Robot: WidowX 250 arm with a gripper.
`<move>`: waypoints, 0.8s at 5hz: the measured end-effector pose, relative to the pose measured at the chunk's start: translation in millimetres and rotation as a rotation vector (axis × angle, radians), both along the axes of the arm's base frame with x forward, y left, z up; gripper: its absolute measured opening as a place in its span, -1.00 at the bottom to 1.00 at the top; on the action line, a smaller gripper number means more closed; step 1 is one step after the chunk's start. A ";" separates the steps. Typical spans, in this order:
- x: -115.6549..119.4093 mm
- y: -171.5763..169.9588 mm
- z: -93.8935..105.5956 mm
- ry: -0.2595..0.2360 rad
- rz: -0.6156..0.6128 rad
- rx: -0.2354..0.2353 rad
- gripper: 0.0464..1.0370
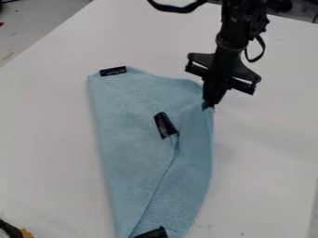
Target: Fold the cloth from right to left
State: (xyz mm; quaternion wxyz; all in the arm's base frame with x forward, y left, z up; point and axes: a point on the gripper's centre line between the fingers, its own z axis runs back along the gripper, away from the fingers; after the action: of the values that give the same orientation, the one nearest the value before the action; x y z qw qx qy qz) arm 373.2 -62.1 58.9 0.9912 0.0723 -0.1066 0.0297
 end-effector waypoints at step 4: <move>-86.3 57.5 -12.3 -0.152 0.353 -0.086 -0.96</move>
State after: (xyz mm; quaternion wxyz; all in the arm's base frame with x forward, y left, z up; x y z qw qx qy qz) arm 286.9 -4.6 46.6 0.9619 0.0451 -0.1652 0.2131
